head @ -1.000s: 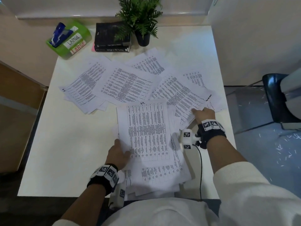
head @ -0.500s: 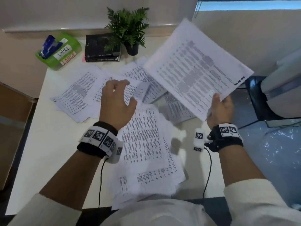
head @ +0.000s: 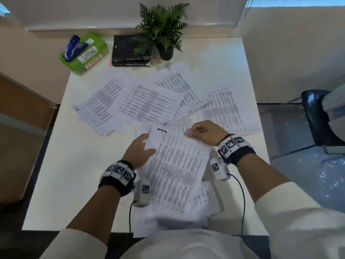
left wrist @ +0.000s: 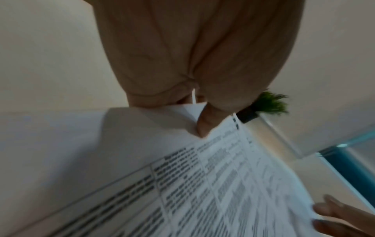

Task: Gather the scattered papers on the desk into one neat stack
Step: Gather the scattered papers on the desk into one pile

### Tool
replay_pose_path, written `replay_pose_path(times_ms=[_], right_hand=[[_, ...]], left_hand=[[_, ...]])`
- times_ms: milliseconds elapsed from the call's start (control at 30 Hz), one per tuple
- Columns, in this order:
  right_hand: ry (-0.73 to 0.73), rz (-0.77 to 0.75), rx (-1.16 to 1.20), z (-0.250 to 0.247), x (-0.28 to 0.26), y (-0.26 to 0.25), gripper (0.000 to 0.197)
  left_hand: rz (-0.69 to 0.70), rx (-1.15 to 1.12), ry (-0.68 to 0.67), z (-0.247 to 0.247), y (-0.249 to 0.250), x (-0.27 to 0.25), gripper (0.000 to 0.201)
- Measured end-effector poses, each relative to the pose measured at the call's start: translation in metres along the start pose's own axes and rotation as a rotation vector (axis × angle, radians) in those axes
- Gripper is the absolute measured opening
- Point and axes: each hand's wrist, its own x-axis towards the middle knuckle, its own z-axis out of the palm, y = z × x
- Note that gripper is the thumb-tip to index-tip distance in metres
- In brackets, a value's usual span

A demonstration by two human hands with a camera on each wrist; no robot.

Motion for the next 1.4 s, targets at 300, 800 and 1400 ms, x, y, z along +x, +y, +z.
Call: replay_pose_path(times_ms=[300,800,1400], right_hand=[[0.705,0.863,-0.129,-0.045,0.011,0.097,0.092],[1.058,0.552,0.54,-0.03,-0.009,0.095,0.07],[0.485,0.002,0.596,-0.008,0.005,-0.008,0.091]], left_hand=[[-0.298,-0.1,0.296,0.03,-0.073,-0.01,0.037],[-0.218,0.049,0.385,0.026,-0.069,-0.003,0.05],[0.724,-0.098,0.75,-0.088,0.063,-0.012,0.023]])
